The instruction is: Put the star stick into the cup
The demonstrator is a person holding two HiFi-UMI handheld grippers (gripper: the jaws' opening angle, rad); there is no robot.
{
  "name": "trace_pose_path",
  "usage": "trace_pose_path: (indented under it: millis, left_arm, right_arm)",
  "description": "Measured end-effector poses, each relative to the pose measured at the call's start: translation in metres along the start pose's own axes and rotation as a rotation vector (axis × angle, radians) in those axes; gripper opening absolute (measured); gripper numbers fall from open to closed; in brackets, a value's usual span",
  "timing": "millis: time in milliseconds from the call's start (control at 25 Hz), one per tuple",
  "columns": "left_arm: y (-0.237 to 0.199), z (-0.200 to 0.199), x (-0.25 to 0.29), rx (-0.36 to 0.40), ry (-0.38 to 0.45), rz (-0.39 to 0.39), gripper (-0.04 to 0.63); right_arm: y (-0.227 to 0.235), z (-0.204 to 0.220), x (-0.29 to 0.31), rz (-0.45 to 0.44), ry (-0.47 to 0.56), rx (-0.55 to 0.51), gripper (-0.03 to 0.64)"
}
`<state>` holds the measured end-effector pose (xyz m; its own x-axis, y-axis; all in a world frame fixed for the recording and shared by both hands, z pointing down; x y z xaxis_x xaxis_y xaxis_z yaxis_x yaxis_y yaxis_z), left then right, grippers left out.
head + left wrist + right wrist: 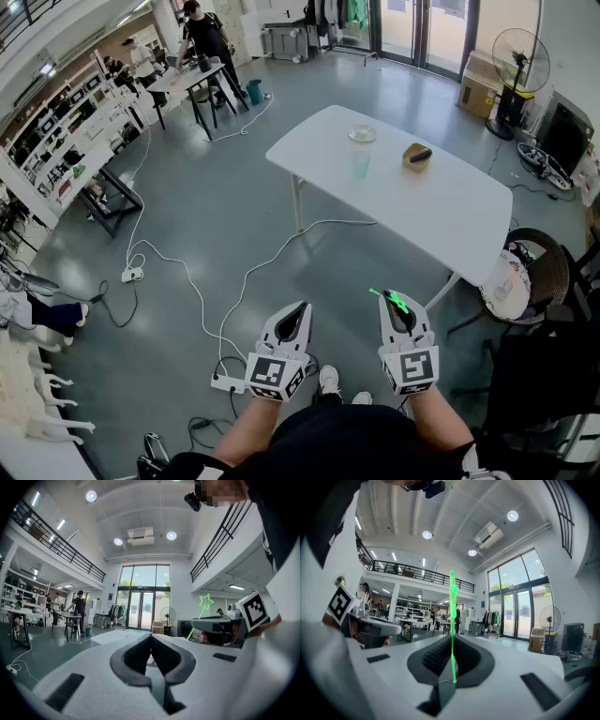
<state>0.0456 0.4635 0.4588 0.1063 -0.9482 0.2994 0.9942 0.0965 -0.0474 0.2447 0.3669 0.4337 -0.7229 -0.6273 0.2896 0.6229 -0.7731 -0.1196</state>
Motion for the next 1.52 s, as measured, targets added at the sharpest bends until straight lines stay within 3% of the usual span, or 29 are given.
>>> trace_pose_path:
  millis: [360,1120,1520]
  left_arm:
    - [-0.011,0.001,0.011,0.006,-0.021,0.007,0.006]
    - [-0.087,-0.020,0.075,0.016,-0.014,0.063,0.006]
    - [-0.120,-0.034,0.142,0.021,-0.040,0.102,0.006]
  right_arm:
    - [0.006,-0.003,0.014,0.009,-0.002,0.019,0.015]
    - [0.023,-0.036,0.104,0.059,0.007,0.034,0.018]
    - [0.053,-0.037,0.170,0.072,-0.027,0.063,0.018]
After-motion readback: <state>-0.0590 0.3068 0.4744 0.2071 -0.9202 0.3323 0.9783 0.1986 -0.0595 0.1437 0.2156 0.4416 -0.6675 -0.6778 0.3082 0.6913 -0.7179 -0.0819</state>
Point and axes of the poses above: the fingertips, and each gripper's own axes: x forward along the fingers, y to its right, z out of its underside, the point moved 7 cm from there along -x, backward along the fingers, and after that the axes turned 15 degrees about -y, right-handed, at the moved point
